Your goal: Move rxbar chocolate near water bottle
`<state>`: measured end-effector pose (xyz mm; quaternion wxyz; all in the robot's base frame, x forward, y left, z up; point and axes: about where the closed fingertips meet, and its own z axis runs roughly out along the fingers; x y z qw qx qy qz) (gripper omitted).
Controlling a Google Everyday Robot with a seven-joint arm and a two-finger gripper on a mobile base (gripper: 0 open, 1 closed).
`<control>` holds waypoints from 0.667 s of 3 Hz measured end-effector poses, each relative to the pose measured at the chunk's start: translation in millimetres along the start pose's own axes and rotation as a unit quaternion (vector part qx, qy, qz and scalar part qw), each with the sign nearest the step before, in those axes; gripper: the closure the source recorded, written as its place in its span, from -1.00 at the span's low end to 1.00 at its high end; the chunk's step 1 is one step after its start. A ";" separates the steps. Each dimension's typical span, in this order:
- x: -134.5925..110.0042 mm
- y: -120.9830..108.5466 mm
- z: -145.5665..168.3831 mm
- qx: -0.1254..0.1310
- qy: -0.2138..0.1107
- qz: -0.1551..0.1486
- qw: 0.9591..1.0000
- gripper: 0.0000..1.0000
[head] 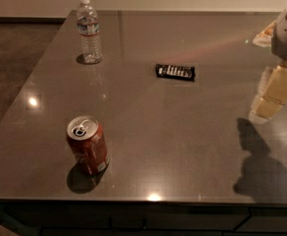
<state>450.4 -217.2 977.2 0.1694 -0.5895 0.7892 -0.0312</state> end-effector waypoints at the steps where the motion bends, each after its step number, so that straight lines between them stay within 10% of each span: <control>1: -6.9 -31.7 17.6 0.008 -0.015 0.019 1.000 -1.00; 2: -15.6 -68.8 45.4 0.009 -0.040 0.032 0.999 -1.00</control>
Offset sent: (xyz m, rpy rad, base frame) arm 0.1357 -0.0006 -0.0419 0.1560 -0.0406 -0.0602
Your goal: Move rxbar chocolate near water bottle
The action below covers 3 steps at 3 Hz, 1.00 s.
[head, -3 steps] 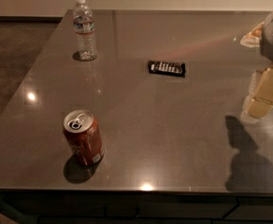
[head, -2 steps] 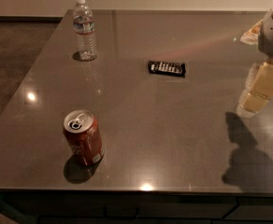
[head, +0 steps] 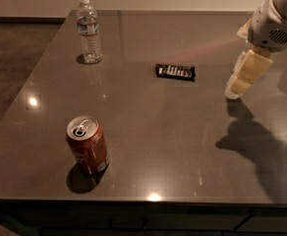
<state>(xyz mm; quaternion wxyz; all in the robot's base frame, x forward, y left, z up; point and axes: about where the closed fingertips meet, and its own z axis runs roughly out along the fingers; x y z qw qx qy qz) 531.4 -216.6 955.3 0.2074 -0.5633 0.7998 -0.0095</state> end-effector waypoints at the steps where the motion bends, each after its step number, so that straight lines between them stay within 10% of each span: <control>1: -22.7 -46.1 52.5 -0.017 -0.039 0.009 0.999 -1.00; 3: -45.7 -73.5 104.3 -0.043 -0.064 0.030 0.997 -1.00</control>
Offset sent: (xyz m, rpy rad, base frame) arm 0.1205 0.0333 -0.0577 0.1693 0.0306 0.0100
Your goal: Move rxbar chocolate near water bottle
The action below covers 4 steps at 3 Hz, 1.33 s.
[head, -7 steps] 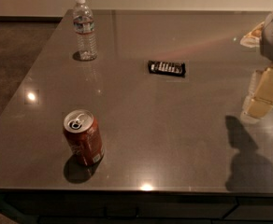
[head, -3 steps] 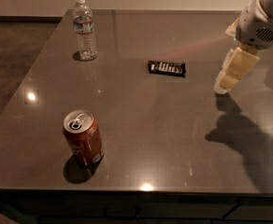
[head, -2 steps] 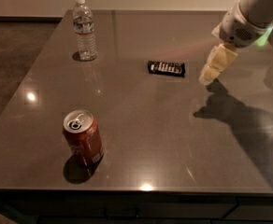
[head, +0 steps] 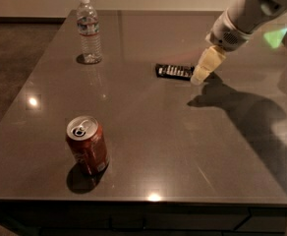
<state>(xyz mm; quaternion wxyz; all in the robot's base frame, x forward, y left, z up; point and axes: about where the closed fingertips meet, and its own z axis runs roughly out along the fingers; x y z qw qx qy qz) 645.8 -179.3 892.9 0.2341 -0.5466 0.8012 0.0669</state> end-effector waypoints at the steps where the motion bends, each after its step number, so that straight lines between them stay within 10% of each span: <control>1: -6.9 -7.5 24.8 -0.017 -0.008 0.012 1.000 -1.00; 4: -23.1 -9.1 67.7 -0.047 -0.009 0.010 0.999 -1.00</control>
Offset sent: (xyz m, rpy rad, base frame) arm 0.0382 0.0322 -0.0455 0.0664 0.0818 0.0044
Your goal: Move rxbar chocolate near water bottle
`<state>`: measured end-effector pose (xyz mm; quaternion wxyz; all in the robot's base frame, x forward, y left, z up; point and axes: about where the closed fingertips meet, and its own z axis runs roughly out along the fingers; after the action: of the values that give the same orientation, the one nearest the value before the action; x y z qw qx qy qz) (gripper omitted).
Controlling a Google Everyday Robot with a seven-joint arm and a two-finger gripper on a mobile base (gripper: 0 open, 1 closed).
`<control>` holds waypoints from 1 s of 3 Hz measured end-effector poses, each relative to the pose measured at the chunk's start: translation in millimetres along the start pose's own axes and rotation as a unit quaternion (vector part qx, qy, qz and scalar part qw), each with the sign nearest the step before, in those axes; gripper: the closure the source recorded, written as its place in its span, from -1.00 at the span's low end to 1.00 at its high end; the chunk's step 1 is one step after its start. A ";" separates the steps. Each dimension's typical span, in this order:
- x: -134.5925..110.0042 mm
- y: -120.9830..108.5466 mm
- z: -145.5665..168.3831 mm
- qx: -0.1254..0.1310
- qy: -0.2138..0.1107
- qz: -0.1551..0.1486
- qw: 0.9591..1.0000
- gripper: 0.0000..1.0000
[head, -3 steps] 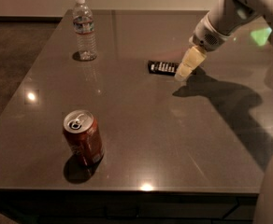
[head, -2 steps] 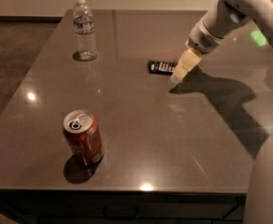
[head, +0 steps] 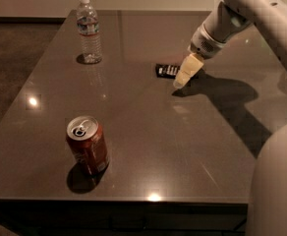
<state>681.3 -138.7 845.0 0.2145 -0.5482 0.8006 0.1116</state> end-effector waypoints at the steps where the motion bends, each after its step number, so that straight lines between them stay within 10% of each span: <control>1: -1.6 1.1 7.4 -0.008 0.004 -0.005 1.000 -0.63; 3: -5.6 0.5 12.3 -0.017 0.007 -0.012 1.000 0.30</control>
Offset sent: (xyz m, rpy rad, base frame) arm 0.0028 0.0055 -0.0085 -0.0135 0.0317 0.0361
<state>685.3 -128.8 836.7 0.2005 -0.5618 0.7938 0.1187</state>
